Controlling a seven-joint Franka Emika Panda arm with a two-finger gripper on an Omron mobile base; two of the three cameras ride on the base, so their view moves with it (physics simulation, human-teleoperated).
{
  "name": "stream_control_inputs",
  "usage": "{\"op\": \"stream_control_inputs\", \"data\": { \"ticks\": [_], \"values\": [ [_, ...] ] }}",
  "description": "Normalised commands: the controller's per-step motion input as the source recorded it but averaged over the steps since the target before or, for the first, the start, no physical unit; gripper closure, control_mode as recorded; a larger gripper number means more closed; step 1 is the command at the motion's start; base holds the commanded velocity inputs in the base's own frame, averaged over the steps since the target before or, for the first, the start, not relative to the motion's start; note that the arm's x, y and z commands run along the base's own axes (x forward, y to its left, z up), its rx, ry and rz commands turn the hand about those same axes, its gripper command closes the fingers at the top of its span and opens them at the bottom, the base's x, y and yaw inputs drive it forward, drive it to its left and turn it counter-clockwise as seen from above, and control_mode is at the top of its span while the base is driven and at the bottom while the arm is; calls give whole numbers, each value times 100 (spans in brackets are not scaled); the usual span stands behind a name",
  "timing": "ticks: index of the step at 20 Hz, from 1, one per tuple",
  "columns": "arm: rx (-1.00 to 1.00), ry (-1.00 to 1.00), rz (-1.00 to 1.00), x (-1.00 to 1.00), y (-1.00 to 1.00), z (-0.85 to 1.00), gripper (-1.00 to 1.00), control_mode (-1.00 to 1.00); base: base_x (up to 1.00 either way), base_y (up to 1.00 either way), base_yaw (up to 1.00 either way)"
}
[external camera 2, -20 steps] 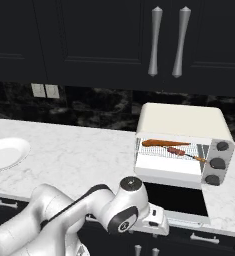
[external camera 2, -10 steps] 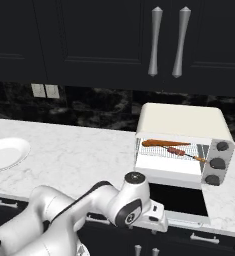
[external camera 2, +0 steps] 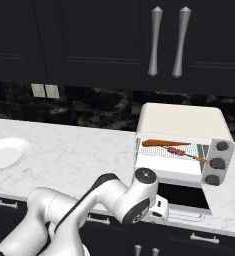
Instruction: Pick up the kebab skewer and baguette bread, and place them inside the toaster oven. Close the toaster oven door and start by setting the timer.
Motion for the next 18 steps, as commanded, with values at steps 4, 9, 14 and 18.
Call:
{"op": "stream_control_inputs", "data": {
  "ticks": [4, 9, 14, 18],
  "values": [
    [0, -49, -5, 99, 52, 42, -100, -100, 0, 0, 0],
    [0, -51, -6, 100, 64, 40, -100, -100, 0, 0, 0],
    [0, -48, -6, 100, 71, 25, -100, -100, 0, 0, 0],
    [0, -35, -5, 100, 56, 24, -100, -100, 0, 0, 0]
  ]
}}
